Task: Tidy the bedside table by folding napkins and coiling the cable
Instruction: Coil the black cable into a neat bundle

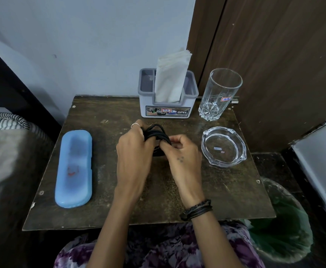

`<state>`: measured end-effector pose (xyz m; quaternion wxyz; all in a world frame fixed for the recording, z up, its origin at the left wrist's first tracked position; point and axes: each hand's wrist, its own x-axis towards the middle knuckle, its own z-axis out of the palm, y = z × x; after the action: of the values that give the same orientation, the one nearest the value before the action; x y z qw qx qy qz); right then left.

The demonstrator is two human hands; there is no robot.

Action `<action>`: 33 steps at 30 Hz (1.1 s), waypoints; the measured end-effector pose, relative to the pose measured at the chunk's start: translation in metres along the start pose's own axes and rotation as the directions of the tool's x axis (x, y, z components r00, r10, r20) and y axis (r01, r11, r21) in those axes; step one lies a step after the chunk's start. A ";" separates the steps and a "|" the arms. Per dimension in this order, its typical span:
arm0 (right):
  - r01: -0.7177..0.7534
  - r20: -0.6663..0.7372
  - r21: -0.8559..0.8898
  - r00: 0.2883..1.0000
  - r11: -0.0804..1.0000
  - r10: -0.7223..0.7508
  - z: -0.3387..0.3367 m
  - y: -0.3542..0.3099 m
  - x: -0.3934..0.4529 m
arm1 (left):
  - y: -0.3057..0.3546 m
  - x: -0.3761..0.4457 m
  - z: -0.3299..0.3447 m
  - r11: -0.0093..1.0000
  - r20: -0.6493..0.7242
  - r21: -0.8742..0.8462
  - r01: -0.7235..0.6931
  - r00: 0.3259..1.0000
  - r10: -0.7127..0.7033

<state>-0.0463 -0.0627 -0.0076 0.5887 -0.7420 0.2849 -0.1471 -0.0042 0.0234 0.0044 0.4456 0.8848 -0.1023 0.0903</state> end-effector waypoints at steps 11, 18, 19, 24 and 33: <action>0.008 -0.037 0.047 0.999 0.999 -0.006 0.004 -0.002 -0.002 | 0.005 -0.003 0.003 1.000 -0.099 0.022 -0.018 0.995 0.020; 0.006 0.135 0.105 0.991 0.994 -0.020 -0.001 -0.001 -0.001 | -0.001 0.004 -0.003 0.997 -0.030 -0.044 0.066 0.997 -0.067; -0.010 0.195 0.152 0.981 0.988 -0.020 -0.002 -0.002 -0.001 | -0.003 0.006 -0.005 0.995 -0.011 -0.052 0.088 0.996 -0.089; -0.131 0.473 0.329 0.880 0.935 -0.044 -0.015 -0.006 0.003 | -0.007 0.013 -0.014 0.860 0.240 -0.358 0.364 0.926 -0.292; -0.205 0.527 0.461 0.846 0.863 -0.080 -0.015 -0.002 0.009 | -0.001 0.015 -0.015 0.597 0.570 -0.398 0.697 0.698 -0.435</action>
<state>-0.0469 -0.0799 -0.0025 0.8204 -0.5648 0.0885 0.0140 0.0099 0.0346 0.0157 0.6678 0.6828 0.0771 -0.2862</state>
